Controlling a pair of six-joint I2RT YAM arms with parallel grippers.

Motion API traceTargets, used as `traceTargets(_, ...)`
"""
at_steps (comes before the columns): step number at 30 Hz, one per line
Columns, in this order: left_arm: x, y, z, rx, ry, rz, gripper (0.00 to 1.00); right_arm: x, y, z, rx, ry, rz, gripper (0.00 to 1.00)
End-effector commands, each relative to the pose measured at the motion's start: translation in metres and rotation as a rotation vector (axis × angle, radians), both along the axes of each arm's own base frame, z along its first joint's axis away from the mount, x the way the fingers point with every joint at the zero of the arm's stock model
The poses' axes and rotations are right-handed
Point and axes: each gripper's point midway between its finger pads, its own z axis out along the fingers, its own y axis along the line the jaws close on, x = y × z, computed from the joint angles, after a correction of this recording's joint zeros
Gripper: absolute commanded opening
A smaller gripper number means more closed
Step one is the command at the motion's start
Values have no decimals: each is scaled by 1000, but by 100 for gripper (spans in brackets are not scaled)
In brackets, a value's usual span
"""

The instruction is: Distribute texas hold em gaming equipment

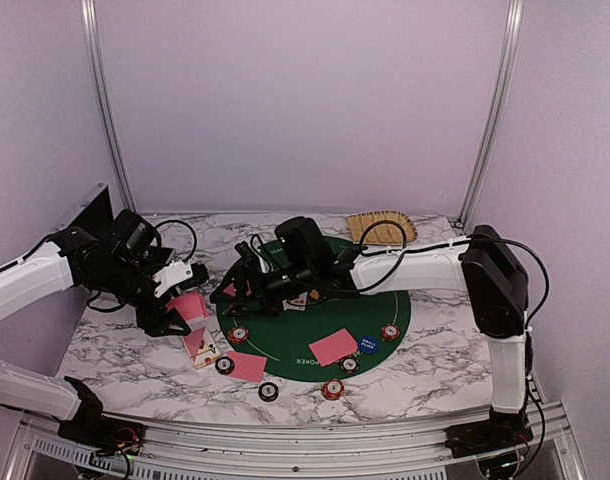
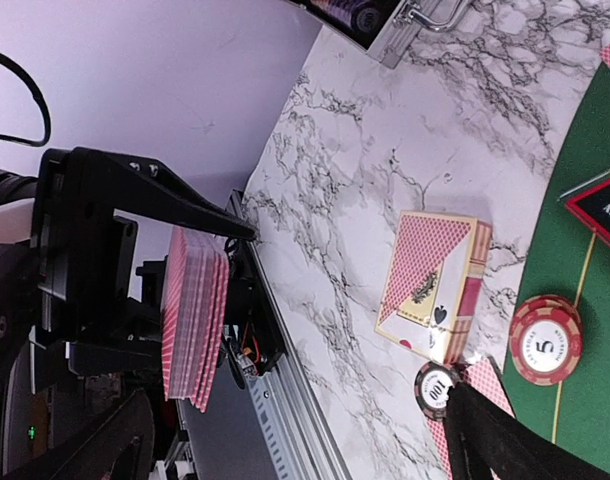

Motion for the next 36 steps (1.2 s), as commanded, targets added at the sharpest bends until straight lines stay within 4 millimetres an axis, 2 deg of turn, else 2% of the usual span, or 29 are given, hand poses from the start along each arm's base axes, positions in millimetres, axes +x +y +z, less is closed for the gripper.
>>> traceTargets(1,3,-4,13,-47,-28,4,0,24,0,10,-1,-56,-45,99)
traceTargets(3,2,-4,13,-49,-29,2,0,52,-21,-13,-130,-117,-116,99)
traceTargets(6,2,-4,13,-50,-28,1,0,100,-58,-39,-222,-166,-219,99)
traceTargets(9,2,-5,13,-54,-23,1,0,137,-77,-63,-324,-232,-281,99)
traceTargets(12,3,-5,14,-52,-24,3,0,157,-78,-81,-380,-275,-277,99)
traceTargets(17,4,-6,14,-51,-22,3,0,177,-64,-97,-390,-316,-276,99)
traceTargets(21,5,-6,13,-47,-22,5,0,183,-58,-111,-396,-308,-273,99)
traceTargets(25,5,-5,13,-45,-24,6,0,178,-62,-125,-419,-292,-264,99)
traceTargets(31,3,-5,12,-47,-19,6,0,159,-85,-140,-478,-281,-249,99)
traceTargets(36,4,-6,13,-51,-20,5,0,146,-106,-143,-524,-293,-246,99)
